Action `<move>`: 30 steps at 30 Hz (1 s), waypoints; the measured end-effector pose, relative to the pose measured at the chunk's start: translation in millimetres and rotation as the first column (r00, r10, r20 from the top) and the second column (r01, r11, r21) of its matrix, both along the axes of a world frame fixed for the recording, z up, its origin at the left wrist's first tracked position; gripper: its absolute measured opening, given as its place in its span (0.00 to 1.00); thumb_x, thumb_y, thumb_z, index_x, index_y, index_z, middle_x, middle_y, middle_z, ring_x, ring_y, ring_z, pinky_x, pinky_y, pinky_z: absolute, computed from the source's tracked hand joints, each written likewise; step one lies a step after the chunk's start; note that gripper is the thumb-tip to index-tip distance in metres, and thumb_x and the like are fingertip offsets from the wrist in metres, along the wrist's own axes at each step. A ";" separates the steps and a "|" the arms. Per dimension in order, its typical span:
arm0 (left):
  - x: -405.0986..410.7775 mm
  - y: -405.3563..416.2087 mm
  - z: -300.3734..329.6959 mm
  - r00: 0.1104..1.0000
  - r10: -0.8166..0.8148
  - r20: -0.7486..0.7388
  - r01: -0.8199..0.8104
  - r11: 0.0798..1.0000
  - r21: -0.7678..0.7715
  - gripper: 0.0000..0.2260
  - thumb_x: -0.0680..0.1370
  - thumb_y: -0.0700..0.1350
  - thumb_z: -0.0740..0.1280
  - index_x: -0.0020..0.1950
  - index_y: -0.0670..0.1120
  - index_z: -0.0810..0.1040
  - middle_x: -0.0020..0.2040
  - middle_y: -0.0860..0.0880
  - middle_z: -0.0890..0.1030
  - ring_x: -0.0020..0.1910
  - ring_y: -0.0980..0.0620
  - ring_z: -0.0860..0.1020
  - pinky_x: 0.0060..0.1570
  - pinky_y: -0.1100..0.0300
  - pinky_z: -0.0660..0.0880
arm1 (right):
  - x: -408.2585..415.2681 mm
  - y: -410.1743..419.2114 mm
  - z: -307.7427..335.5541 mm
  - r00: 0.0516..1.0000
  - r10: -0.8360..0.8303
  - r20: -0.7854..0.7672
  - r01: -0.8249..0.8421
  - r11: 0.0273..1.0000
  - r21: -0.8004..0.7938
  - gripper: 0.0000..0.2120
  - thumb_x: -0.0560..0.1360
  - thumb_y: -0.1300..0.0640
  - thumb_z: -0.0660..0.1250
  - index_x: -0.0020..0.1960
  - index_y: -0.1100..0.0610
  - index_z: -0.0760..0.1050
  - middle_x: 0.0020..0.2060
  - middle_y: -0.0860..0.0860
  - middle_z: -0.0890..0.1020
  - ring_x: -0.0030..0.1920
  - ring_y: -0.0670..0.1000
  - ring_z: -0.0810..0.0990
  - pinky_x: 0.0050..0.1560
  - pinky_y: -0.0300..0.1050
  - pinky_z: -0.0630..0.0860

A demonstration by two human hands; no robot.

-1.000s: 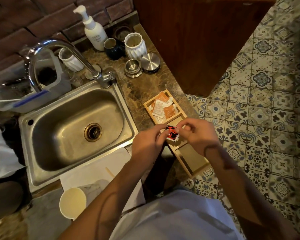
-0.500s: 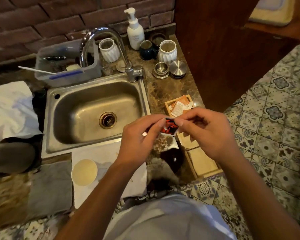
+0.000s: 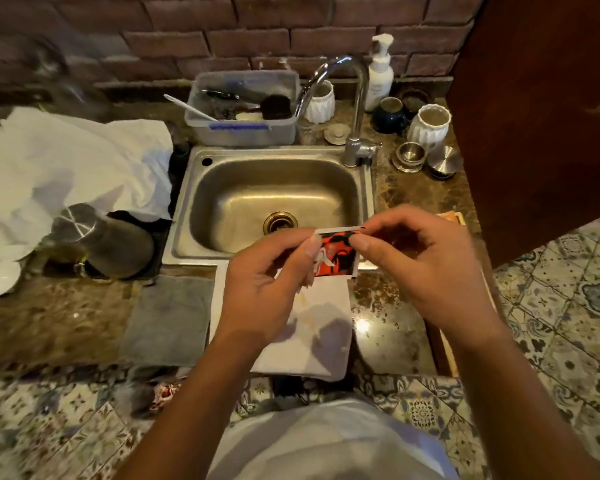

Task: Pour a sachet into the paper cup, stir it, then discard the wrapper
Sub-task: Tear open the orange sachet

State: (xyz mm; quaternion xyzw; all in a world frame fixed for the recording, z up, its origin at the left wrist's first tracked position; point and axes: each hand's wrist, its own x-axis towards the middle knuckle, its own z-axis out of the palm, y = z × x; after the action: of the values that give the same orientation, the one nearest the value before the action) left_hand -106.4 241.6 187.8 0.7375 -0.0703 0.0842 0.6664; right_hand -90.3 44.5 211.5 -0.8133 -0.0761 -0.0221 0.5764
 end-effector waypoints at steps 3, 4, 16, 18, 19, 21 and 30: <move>-5.9 27.3 3.0 0.997 0.073 -0.023 -0.075 0.994 -0.075 0.05 0.81 0.43 0.67 0.51 0.45 0.84 0.32 0.50 0.79 0.30 0.54 0.76 0.33 0.62 0.74 | -6.7 27.6 -1.2 0.998 0.059 -0.007 -0.059 0.998 -0.015 0.03 0.73 0.56 0.76 0.47 0.51 0.84 0.42 0.46 0.85 0.44 0.48 0.83 0.43 0.40 0.79; -7.4 35.2 4.2 0.995 0.093 -0.025 -0.095 0.991 -0.097 0.06 0.81 0.42 0.67 0.50 0.42 0.83 0.31 0.48 0.79 0.30 0.54 0.76 0.33 0.62 0.74 | -9.6 36.3 -1.9 0.997 0.077 -0.006 -0.077 0.997 -0.016 0.03 0.74 0.57 0.75 0.47 0.50 0.84 0.42 0.46 0.85 0.44 0.48 0.83 0.43 0.38 0.78; -18.8 109.5 6.3 1.000 -0.026 -0.009 0.026 0.999 0.026 0.08 0.82 0.44 0.66 0.45 0.46 0.83 0.29 0.46 0.78 0.27 0.57 0.74 0.33 0.63 0.71 | -35.4 98.8 -3.3 0.985 0.165 -0.051 -0.169 0.983 -0.071 0.02 0.79 0.54 0.69 0.49 0.51 0.81 0.41 0.45 0.83 0.43 0.52 0.82 0.40 0.55 0.80; -18.7 119.4 3.6 0.998 -0.057 0.000 0.056 0.993 0.104 0.08 0.81 0.43 0.67 0.45 0.47 0.83 0.30 0.50 0.79 0.29 0.57 0.76 0.34 0.63 0.72 | -37.2 104.8 -2.8 0.987 0.156 -0.025 -0.158 0.984 -0.085 0.03 0.80 0.53 0.68 0.49 0.51 0.79 0.40 0.43 0.82 0.41 0.51 0.82 0.38 0.55 0.79; -18.2 123.3 3.2 0.998 -0.066 0.006 0.064 0.989 0.134 0.07 0.81 0.43 0.67 0.45 0.47 0.84 0.31 0.51 0.80 0.31 0.56 0.77 0.34 0.61 0.73 | -37.2 107.2 -2.2 0.989 0.145 0.007 -0.144 0.986 -0.088 0.03 0.80 0.54 0.67 0.49 0.51 0.79 0.40 0.43 0.82 0.41 0.51 0.82 0.37 0.51 0.79; -15.0 125.7 4.8 0.996 -0.086 0.036 0.078 0.977 0.198 0.08 0.80 0.45 0.69 0.43 0.45 0.84 0.34 0.51 0.81 0.33 0.52 0.79 0.35 0.54 0.75 | -35.3 109.2 -0.6 0.992 0.119 0.043 -0.116 0.991 -0.071 0.03 0.80 0.56 0.67 0.51 0.51 0.80 0.41 0.43 0.82 0.42 0.51 0.82 0.37 0.43 0.75; 3.5 99.4 14.3 0.972 -0.082 0.219 0.008 0.947 0.321 0.07 0.80 0.42 0.69 0.49 0.42 0.86 0.42 0.51 0.84 0.41 0.52 0.81 0.38 0.53 0.77 | -29.2 96.7 1.8 0.984 0.144 0.108 -0.138 0.989 -0.057 0.04 0.79 0.61 0.70 0.51 0.58 0.83 0.44 0.45 0.84 0.47 0.51 0.83 0.45 0.44 0.78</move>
State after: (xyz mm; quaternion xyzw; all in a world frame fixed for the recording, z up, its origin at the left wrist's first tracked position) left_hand -102.9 341.0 202.1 0.8185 -0.1764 0.1411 0.5282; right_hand -119.5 141.2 213.3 -0.8173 -0.1664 -0.0250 0.5512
